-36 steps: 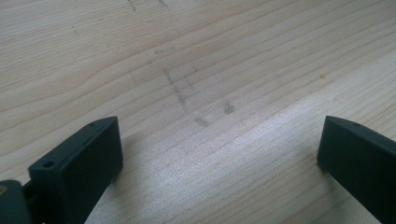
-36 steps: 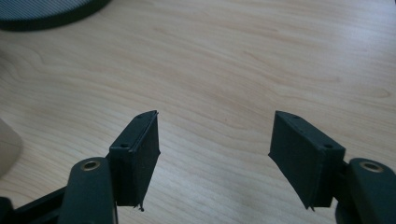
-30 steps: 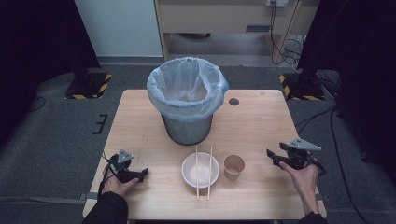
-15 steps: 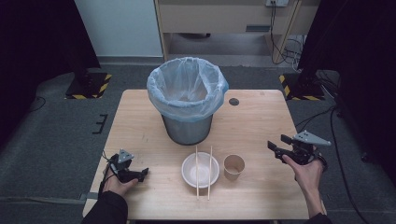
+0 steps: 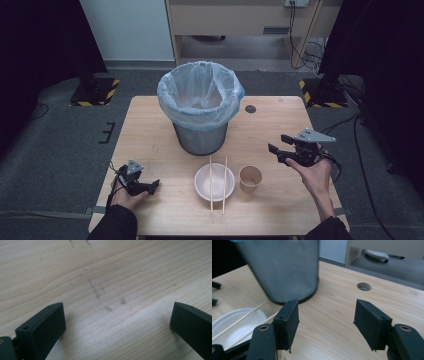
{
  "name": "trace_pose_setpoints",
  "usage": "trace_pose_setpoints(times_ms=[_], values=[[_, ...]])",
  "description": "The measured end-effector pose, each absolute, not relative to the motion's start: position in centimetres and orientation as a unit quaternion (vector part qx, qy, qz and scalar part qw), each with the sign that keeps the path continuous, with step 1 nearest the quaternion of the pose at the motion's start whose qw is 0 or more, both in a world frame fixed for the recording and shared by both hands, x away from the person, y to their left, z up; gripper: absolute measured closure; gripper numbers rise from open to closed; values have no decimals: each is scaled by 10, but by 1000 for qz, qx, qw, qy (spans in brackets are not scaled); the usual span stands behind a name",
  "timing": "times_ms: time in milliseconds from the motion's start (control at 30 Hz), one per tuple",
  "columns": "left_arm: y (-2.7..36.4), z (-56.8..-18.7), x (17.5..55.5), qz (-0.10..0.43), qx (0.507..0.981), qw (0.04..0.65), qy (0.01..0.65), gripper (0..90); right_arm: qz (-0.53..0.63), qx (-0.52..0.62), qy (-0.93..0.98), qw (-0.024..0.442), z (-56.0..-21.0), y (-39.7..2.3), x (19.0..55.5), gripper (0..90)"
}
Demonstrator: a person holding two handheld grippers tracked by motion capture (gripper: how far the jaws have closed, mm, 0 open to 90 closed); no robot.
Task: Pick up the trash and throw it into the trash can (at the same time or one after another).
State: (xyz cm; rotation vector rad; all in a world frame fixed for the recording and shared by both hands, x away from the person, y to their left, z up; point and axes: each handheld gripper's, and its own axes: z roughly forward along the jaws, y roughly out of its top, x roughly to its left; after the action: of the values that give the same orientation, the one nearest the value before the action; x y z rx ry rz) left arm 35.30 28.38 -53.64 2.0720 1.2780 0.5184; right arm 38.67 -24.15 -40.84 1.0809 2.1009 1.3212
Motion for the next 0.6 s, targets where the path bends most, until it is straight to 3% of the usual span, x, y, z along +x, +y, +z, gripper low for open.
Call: trace_pose_setpoints(times_ms=[267,600], values=[[283,-536,353,197,788,320,488,0,457,367,792,173,-429,-219,385,406],[283,-536,353,197,787,320,489,0,415,361,830,96,-462,-202,385,542]])
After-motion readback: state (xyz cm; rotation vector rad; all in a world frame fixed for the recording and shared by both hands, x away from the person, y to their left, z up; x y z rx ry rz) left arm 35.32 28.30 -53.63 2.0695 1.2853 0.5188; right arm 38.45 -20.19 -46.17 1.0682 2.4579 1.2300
